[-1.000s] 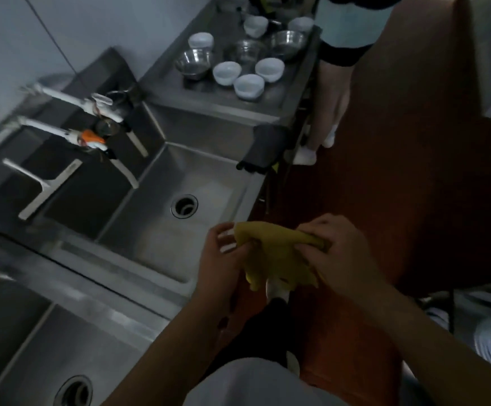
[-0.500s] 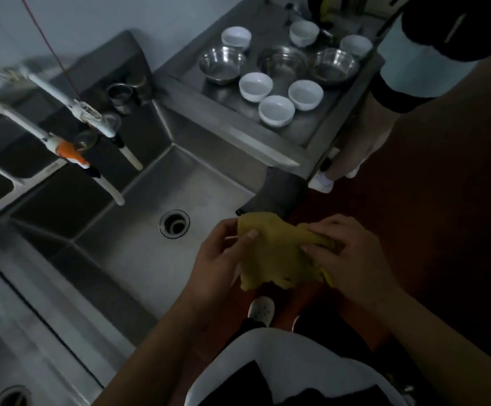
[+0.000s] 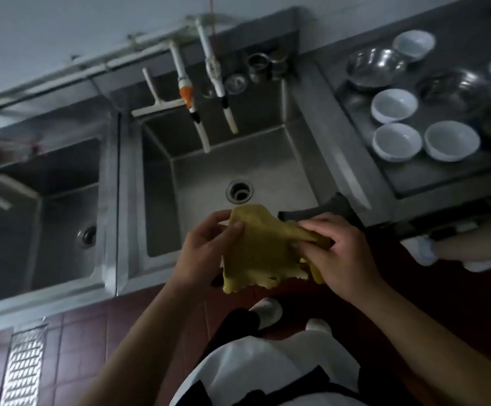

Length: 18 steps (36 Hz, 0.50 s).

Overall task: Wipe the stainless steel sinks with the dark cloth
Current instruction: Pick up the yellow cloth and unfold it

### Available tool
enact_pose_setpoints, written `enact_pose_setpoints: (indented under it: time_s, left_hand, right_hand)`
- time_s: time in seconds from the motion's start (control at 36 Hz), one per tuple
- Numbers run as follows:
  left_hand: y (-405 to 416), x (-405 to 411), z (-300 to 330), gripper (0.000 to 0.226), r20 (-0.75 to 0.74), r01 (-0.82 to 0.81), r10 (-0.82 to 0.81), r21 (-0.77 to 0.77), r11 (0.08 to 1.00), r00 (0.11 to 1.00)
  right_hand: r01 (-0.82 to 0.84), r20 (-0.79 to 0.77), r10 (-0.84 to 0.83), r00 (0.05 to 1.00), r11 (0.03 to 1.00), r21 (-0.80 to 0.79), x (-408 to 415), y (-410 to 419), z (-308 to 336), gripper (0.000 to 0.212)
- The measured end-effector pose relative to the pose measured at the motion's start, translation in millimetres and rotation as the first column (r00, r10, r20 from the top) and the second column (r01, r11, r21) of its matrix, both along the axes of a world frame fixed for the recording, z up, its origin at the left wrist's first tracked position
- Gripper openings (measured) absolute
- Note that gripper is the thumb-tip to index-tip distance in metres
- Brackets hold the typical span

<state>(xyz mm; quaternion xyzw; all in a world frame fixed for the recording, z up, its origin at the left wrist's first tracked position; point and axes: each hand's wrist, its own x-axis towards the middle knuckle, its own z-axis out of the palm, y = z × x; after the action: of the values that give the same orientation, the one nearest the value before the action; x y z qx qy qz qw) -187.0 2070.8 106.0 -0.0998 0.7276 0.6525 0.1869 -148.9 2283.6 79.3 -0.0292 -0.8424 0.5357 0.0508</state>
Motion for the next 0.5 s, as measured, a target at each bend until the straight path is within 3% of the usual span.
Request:
enact_pose_setpoints:
  time_s: [0.08,0.22,0.36,0.5]
  left_hand:
    - [3.9,22.1,0.8,0.017,0.056,-0.162,0.160,0.028,0.986,0.985]
    - [0.8,55.7,-1.1,0.026,0.096,-0.290,0.283,0.072,0.954,0.954]
    - [-7.7,70.8,-7.5,0.043,0.154,-0.314,0.292,0.145,0.938,0.944]
    - [-13.5,68.3,-14.2,0.026,0.203,-0.289,0.246,0.223,0.931,0.948]
  right_hand:
    - [-0.092,0.016,0.093,0.996,0.995,-0.040,1.4,-0.7,-5.6,0.029]
    - [-0.236,0.026,0.237,0.971,0.971,-0.038,5.9,-4.7,-8.0,0.028]
    - [-0.326,0.072,0.329,0.942,0.944,-0.045,6.1,-8.0,-12.5,0.029]
    - [-0.333,0.089,0.330,0.940,0.943,0.019,-2.4,-17.1,-17.3,0.029]
